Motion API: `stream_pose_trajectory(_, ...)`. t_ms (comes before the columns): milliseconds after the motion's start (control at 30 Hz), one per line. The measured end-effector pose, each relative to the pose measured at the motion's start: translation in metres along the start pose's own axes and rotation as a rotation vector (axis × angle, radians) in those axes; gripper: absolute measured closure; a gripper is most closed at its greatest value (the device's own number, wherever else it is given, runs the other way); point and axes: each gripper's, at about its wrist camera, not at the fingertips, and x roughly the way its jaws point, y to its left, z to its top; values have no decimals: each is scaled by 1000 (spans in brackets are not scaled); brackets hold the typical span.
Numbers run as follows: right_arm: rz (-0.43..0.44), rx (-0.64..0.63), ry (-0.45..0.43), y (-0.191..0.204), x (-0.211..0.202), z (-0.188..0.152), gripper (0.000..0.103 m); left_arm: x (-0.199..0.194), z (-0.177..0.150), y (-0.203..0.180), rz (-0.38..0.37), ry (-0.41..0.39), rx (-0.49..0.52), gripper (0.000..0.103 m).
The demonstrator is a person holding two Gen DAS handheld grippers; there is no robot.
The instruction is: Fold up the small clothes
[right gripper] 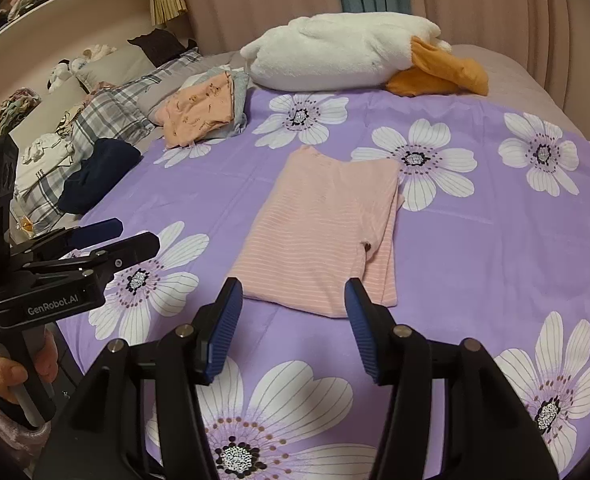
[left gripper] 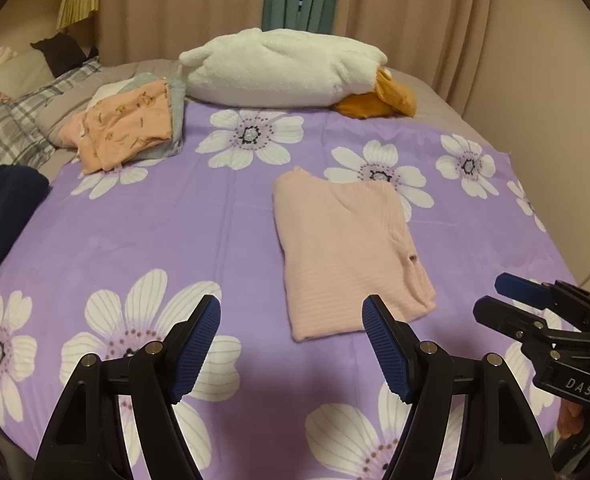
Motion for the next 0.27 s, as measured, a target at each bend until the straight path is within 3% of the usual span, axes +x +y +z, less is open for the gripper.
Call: stream_pose_trajectory(267, -19, -9, -9, 5, -9, -1, 48, -7, -1, 0, 11, -8, 0, 30)
